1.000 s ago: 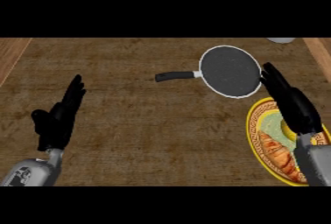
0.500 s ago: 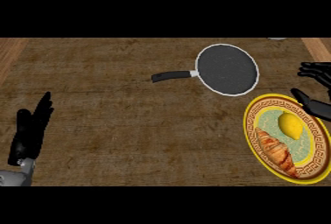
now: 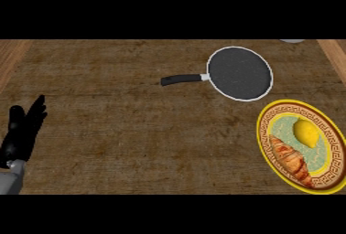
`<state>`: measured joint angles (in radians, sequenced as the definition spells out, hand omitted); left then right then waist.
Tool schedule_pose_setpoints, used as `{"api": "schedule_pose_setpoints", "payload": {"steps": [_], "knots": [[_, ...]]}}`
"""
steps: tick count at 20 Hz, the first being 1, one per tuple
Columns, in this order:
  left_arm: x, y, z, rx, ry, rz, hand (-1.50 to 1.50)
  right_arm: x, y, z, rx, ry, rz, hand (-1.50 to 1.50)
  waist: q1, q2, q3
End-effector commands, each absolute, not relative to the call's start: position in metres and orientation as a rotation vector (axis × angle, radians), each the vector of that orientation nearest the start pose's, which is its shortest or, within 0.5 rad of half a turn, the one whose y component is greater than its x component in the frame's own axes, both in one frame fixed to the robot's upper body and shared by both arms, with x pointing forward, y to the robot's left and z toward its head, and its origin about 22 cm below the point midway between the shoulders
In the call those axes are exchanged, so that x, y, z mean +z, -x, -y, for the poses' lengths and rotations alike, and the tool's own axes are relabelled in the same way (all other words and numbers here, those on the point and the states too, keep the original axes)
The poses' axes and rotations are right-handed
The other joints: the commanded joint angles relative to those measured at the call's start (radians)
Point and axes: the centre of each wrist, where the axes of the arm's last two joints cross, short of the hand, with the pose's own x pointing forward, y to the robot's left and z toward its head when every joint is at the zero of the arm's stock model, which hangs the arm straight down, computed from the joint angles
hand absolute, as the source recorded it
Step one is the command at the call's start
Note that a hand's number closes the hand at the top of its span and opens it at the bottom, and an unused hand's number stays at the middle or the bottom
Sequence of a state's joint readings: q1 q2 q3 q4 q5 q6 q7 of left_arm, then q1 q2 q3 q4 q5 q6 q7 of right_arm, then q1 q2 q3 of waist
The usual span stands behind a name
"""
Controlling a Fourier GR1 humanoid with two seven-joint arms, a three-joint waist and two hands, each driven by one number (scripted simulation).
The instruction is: Pick the lemon from the plate and place it in the pan
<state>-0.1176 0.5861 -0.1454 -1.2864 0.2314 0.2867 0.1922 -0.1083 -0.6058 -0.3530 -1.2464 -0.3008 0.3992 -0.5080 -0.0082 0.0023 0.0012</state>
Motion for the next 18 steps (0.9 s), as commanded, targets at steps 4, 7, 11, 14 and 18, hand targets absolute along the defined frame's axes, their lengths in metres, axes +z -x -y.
{"api": "schedule_pose_setpoints", "payload": {"steps": [4, 7, 11, 14, 18], "knots": [[0.023, -0.269, -0.358, -0.098, -0.492, 1.202, 0.0, 0.139, -0.249, 0.466, 0.618, 0.41, 1.801, -1.5, 0.009, -0.004, -0.003], [0.021, -0.27, -0.357, -0.101, -0.511, 1.2, 0.0, 0.16, -0.248, 0.468, 0.829, 0.503, 1.627, -1.5, 0.01, -0.002, -0.003], [0.008, -0.272, -0.346, -0.122, -0.499, 1.207, 0.0, 0.188, -0.265, 0.435, 1.034, 0.613, 1.457, -1.5, 0.019, 0.001, -0.005], [0.01, -0.27, -0.35, -0.09, -0.497, 1.21, 0.0, 0.175, -0.265, 0.421, 1.134, 0.64, 1.328, -1.5, 0.016, -0.001, -0.003], [0.008, -0.267, -0.36, -0.097, -0.48, 1.184, 0.0, 0.169, -0.268, 0.384, 1.225, 0.679, 1.214, -1.5, 0.012, -0.003, -0.003]]}}
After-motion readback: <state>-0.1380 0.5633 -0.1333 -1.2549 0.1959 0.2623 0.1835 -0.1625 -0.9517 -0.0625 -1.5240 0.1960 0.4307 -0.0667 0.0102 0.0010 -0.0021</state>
